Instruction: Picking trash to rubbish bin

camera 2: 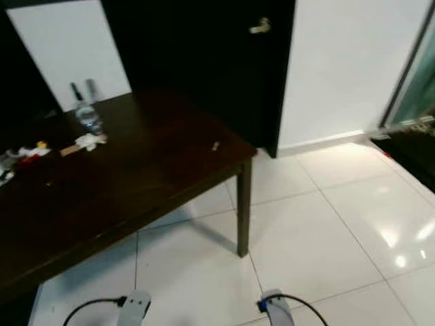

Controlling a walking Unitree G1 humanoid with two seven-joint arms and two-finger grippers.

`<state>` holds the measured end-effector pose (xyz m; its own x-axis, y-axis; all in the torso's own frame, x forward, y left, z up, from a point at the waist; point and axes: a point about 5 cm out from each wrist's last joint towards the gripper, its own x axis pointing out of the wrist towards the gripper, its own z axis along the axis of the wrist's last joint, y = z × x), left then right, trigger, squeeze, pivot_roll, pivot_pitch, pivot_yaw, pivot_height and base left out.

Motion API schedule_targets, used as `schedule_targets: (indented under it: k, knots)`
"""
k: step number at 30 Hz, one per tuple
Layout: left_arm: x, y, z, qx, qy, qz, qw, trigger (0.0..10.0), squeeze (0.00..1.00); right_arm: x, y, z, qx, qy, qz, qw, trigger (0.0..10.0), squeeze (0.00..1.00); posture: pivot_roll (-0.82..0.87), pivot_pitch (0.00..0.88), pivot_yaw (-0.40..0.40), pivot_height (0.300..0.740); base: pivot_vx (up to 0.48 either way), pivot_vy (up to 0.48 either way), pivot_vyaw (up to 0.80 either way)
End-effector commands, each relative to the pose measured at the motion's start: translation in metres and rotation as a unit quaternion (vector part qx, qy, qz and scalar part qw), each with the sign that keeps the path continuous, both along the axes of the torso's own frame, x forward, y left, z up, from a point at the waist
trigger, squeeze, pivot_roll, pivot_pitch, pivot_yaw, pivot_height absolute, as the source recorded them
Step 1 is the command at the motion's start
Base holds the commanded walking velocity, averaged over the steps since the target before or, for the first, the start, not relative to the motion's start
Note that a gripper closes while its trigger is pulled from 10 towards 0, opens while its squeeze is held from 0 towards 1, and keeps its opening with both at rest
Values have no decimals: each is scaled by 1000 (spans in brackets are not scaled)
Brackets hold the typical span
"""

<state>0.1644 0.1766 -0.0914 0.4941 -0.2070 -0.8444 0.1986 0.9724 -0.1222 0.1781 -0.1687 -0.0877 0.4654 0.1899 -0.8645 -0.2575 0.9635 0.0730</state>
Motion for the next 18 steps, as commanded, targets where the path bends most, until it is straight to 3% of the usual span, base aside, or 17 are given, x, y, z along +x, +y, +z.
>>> schedule_targets:
  k: [1,18]
  knots:
    - [-7,0,-3,7,15,-1,1000,10000,0,-10,2,-5,6,15,-2,1000,10000,0,-13,36,11,740,0,0,781]
    - [-7,-2,-4,11,15,-7,1000,10000,0,-9,2,-4,10,15,3,1000,10000,0,-12,30,9,740,0,0,781]
